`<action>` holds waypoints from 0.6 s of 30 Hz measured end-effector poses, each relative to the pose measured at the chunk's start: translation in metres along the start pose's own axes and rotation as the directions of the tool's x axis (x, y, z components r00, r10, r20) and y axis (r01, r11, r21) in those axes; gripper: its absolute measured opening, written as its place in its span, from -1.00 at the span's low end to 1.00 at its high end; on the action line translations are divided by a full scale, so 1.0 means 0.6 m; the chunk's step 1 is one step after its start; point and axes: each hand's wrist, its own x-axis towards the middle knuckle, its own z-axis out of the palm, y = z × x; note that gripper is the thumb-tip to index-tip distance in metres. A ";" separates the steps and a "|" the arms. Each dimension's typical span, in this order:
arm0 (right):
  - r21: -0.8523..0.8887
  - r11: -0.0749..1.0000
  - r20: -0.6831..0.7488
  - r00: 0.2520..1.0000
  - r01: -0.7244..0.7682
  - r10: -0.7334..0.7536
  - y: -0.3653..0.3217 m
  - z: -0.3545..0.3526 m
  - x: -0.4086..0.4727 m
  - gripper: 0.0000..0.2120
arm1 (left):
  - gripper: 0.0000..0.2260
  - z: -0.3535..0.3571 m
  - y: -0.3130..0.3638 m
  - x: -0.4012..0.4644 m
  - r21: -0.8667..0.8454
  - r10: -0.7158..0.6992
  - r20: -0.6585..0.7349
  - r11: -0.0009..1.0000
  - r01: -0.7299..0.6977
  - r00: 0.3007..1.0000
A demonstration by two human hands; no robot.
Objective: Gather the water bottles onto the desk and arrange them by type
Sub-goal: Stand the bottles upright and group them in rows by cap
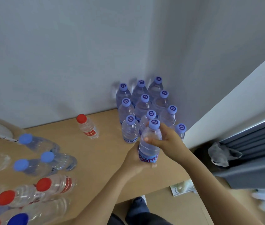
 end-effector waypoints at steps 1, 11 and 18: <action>-0.018 1.000 0.004 1.000 -0.019 0.019 0.010 0.001 -0.003 -0.70 | -0.34 0.005 -0.014 0.004 0.006 -0.010 -0.032 1.000 0.011 0.999; -0.124 0.992 -0.041 0.999 0.015 -0.020 0.060 0.002 -0.038 -0.52 | -0.43 0.063 -0.075 0.026 0.054 0.068 -0.237 0.997 -0.057 0.969; -0.171 0.983 -0.063 0.995 0.060 -0.071 0.068 -0.002 -0.039 -0.45 | -0.66 0.079 -0.072 0.049 0.140 0.241 -0.301 0.968 -0.208 0.923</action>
